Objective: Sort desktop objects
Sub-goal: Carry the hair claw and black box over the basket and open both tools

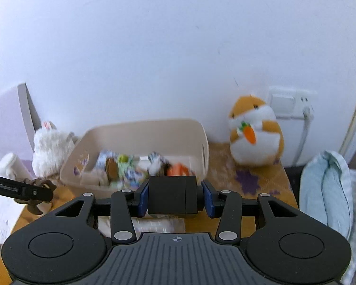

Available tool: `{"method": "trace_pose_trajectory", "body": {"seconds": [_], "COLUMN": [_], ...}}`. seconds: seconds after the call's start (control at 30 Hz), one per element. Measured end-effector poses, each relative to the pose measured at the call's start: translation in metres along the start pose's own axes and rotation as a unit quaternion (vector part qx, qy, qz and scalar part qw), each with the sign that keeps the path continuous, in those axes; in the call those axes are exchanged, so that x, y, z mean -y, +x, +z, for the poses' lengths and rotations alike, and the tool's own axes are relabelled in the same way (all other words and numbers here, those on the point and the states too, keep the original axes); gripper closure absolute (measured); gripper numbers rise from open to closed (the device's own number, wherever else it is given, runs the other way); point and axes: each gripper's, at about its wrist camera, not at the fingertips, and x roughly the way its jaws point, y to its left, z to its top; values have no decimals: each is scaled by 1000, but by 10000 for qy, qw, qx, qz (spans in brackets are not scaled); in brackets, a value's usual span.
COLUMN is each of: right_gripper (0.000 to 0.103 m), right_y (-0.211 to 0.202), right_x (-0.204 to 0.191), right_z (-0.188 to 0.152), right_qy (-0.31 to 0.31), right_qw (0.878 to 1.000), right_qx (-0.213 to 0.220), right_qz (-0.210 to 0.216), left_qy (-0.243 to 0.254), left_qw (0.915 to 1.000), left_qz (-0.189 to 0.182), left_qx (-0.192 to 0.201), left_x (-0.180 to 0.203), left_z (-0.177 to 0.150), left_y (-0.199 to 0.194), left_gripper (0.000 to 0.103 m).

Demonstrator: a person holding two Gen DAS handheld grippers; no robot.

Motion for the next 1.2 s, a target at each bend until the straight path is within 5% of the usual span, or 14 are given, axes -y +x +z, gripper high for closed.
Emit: {"method": "trace_pose_trajectory", "body": {"seconds": [0.2, 0.47, 1.03, 1.2], "right_gripper": [61, 61, 60, 30], "right_y": [30, 94, 163, 160], "right_x": [-1, 1, -26, -20], "right_z": [32, 54, 27, 26], "right_qy": [146, 341, -533, -300], "right_qw": [9998, 9987, 9925, 9925], "right_qx": [95, -356, -1088, -1181], "right_qz": [139, 86, -142, -101], "left_qy": [239, 513, 462, 228], "left_qw": [9997, 9987, 9977, 9974], "left_qz": [61, 77, 162, 192], "left_qx": [68, -9, -472, -661], "left_x": [14, 39, 55, 46], "left_z": [36, 58, 49, 53], "left_y": [13, 54, 119, 117], "left_gripper": [18, 18, 17, 17]}}
